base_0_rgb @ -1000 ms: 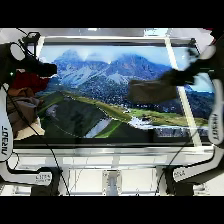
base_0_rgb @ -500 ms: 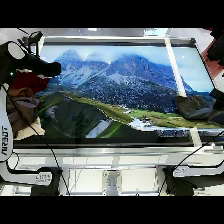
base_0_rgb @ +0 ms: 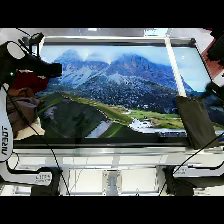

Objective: Fold the shirts.

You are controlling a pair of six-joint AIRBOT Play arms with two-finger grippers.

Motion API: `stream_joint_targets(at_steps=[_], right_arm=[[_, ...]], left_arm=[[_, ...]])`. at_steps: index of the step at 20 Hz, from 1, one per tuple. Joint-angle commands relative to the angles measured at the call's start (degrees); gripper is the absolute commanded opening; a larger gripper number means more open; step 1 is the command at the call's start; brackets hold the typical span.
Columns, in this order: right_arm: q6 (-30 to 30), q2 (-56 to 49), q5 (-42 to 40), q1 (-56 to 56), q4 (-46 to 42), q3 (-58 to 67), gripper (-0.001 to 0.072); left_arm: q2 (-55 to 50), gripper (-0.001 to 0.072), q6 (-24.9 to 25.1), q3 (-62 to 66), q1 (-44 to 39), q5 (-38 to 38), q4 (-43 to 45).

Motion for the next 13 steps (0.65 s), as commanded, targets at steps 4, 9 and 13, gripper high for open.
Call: stream_joint_targets(at_steps=[4,9,13], right_arm=[[-14.9,0.1,-22.6,15.3,9.7,0.7,0.0489],[-14.9,0.1,-23.2,22.9,-1.9,0.7,0.0420],[-14.8,0.1,-23.2,24.9,-1.8,0.7,0.0420]], left_arm=[[0.0,0.0011,-0.1,0.0,0.0,-0.2,-2.2],[0.0,0.0011,-0.1,0.0,0.0,-0.2,-2.4],[0.0,0.0011,-0.1,0.0,0.0,-1.8,-2.3]])
